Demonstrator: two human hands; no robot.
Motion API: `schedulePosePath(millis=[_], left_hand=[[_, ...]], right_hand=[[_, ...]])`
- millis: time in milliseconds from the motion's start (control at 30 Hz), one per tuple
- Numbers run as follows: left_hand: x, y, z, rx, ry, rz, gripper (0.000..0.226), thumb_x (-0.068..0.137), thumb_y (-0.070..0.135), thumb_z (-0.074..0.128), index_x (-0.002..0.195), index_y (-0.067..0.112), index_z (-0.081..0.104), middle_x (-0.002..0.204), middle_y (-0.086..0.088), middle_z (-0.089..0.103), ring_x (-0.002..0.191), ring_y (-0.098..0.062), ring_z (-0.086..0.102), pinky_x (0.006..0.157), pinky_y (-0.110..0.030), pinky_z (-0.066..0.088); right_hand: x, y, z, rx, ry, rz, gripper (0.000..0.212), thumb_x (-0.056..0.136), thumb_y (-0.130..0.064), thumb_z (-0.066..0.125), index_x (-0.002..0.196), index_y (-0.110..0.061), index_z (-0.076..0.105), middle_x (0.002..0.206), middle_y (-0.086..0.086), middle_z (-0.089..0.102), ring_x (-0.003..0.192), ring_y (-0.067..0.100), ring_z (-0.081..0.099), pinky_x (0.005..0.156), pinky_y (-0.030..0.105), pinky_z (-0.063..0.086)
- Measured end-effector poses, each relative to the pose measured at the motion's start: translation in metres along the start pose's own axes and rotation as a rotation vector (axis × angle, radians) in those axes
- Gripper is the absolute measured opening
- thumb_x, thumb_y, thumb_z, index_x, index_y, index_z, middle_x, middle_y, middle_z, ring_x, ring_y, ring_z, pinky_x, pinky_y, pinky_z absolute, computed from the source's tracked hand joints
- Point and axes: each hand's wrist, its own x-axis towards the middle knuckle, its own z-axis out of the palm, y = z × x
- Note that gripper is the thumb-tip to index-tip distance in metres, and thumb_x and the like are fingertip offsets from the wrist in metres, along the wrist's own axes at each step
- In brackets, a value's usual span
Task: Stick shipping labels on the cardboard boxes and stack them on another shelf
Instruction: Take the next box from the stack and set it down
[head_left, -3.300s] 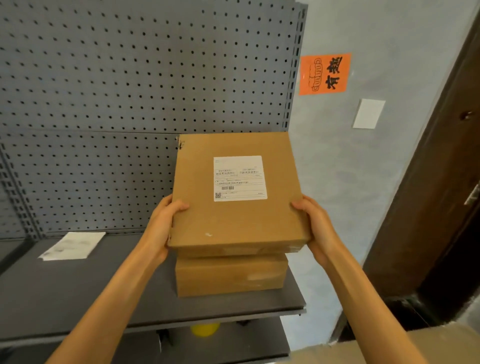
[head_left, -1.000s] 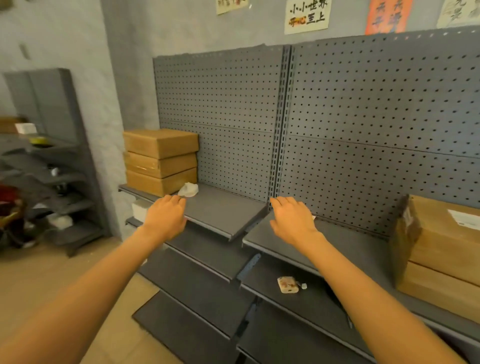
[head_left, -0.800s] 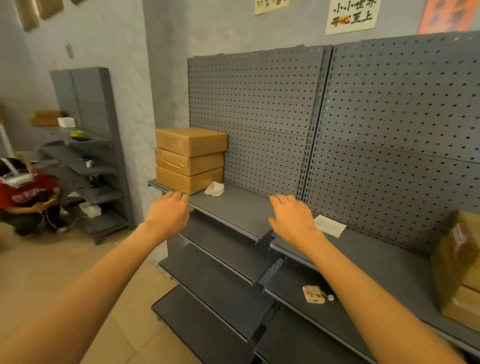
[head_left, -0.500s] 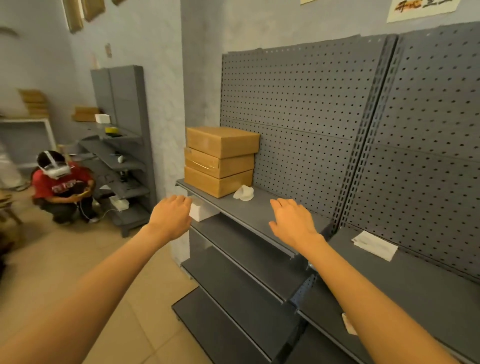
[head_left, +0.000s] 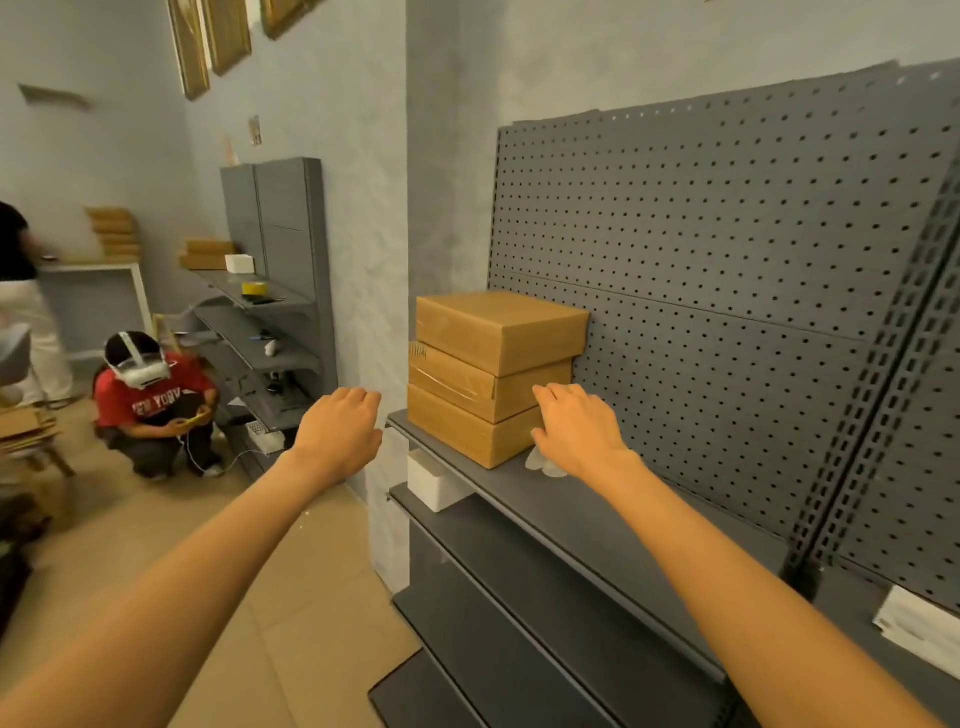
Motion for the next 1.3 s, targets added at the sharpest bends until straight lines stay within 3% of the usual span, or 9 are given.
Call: schedulePosePath(millis=[300, 800, 1167, 1300], left_hand=[[0.062, -0.046, 0.059, -0.05, -0.043, 0.031, 0.041, 0.095, 0.03, 0.045, 0.13, 0.01, 0.046, 0.128, -0.008, 0.054, 0.116, -0.026, 0.05, 0.094, -0.035, 0.041], [0.205, -0.125, 0.116, -0.065, 0.026, 0.358, 0.034, 0.093, 0.029, 0.046, 0.121, 0.008, 0.05, 0.122, -0.011, 0.056, 0.112, -0.03, 0.052, 0.091, -0.038, 0.042], [0.303, -0.12, 0.145, -0.124, 0.094, 0.481, 0.027, 0.093, 0.026, 0.046, 0.111, 0.007, 0.053, 0.114, -0.013, 0.058, 0.106, -0.031, 0.053, 0.086, -0.038, 0.043], [0.348, -0.118, 0.142, -0.202, 0.107, 0.441, 0.041, 0.092, 0.028, 0.048, 0.126, 0.005, 0.049, 0.125, -0.014, 0.056, 0.114, -0.033, 0.05, 0.091, -0.04, 0.043]], right_hand=[[0.065, -0.026, 0.029, -0.018, -0.011, 0.016, 0.046, 0.093, -0.03, 0.051, 0.135, -0.012, 0.043, 0.135, 0.006, 0.051, 0.124, 0.026, 0.046, 0.093, 0.037, 0.043], [0.128, -0.071, 0.036, -0.012, 0.024, 0.489, 0.052, 0.096, -0.037, 0.047, 0.14, -0.013, 0.037, 0.142, 0.006, 0.045, 0.13, 0.026, 0.041, 0.097, 0.039, 0.043], [0.178, -0.037, 0.031, -0.15, 0.05, 0.675, 0.049, 0.096, -0.028, 0.049, 0.139, -0.009, 0.038, 0.139, 0.009, 0.047, 0.126, 0.029, 0.044, 0.089, 0.04, 0.045], [0.201, -0.02, 0.037, -0.125, 0.074, 0.738, 0.049, 0.095, -0.021, 0.05, 0.141, -0.01, 0.036, 0.142, 0.009, 0.045, 0.128, 0.03, 0.042, 0.088, 0.04, 0.045]])
